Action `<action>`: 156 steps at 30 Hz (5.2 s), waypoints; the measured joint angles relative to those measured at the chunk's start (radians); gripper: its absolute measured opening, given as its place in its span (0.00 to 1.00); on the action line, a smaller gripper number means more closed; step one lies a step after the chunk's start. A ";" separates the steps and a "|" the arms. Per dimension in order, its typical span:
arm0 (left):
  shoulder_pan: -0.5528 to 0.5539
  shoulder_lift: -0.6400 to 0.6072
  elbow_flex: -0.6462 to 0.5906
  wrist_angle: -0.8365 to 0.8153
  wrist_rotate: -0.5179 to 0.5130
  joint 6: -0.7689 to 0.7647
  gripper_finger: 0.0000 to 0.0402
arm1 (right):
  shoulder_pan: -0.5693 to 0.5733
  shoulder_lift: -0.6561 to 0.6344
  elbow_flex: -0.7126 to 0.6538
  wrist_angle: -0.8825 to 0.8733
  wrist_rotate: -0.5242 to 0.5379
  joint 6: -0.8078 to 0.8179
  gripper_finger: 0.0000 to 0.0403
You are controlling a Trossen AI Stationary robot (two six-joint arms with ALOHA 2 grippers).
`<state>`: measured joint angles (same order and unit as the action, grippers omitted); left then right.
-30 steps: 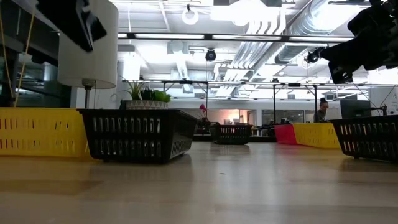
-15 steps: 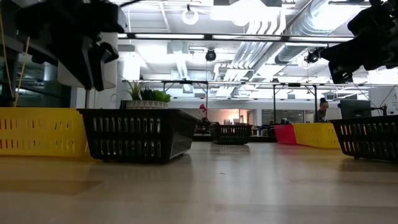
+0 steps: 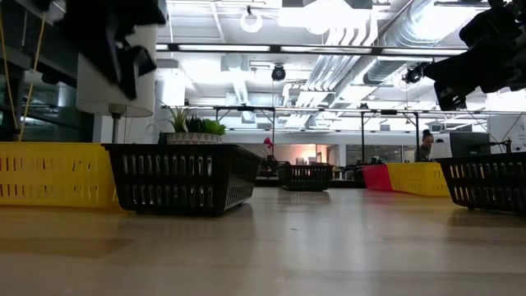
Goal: Stack baskets by color
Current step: Stack the top yellow bin on the middle yellow bin
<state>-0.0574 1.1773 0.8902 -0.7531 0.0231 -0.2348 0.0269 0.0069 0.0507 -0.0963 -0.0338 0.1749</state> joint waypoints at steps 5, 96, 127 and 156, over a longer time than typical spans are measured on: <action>0.000 -0.141 0.001 0.257 0.000 -0.055 0.47 | 0.000 0.000 0.000 0.000 0.000 0.000 0.00; -0.008 -0.543 -0.199 0.751 -0.281 -0.130 0.47 | -0.220 1.573 0.767 -0.805 0.336 0.953 0.38; 0.030 -0.179 -0.198 0.782 -0.235 -0.553 0.47 | 0.181 1.644 1.347 -0.751 0.425 0.030 0.00; 0.192 0.127 -0.198 0.652 -0.226 -0.882 0.47 | 0.209 2.010 1.579 -0.886 0.583 -0.089 0.00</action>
<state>0.1342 1.3041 0.6918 -0.1009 -0.2025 -1.1172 0.2359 2.0174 1.6299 -0.9819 0.5491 0.0857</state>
